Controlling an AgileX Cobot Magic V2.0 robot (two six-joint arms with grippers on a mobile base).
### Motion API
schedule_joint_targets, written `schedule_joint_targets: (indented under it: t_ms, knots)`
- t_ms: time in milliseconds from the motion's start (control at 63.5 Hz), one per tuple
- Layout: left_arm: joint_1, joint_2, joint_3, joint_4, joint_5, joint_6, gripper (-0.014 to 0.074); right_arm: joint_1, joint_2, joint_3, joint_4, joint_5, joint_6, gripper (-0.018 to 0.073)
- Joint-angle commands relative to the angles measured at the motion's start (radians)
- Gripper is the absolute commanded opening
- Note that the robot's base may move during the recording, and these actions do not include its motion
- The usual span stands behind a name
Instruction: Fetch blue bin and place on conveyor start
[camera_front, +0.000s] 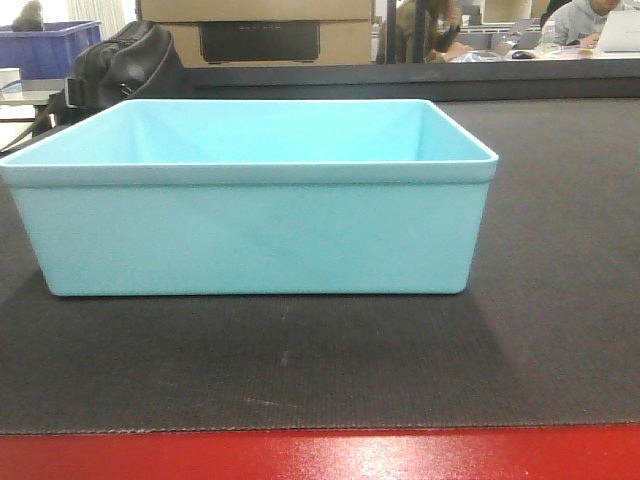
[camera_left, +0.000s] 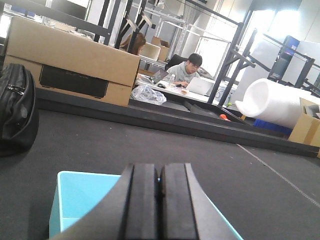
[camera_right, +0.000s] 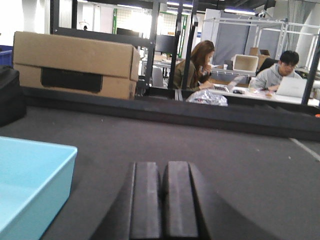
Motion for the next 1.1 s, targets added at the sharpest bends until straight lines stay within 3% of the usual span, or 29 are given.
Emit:
schedule_joint_targets:
  t_ms: [0, 252, 1087]
  knots:
    - [-0.004, -0.005, 0.001, 0.003, -0.015, 0.005, -0.0111, -0.008, -0.075, 0.068, 0.006, -0.016, 0.006, -0.0165]
    - [-0.004, -0.005, 0.001, 0.003, -0.015, 0.005, -0.0111, -0.008, -0.229, 0.212, 0.006, 0.037, 0.025, -0.0165]
    - [-0.004, -0.007, 0.001, 0.003, -0.02, 0.005, -0.0111, -0.008, -0.229, 0.212, 0.006, 0.072, 0.052, -0.0165]
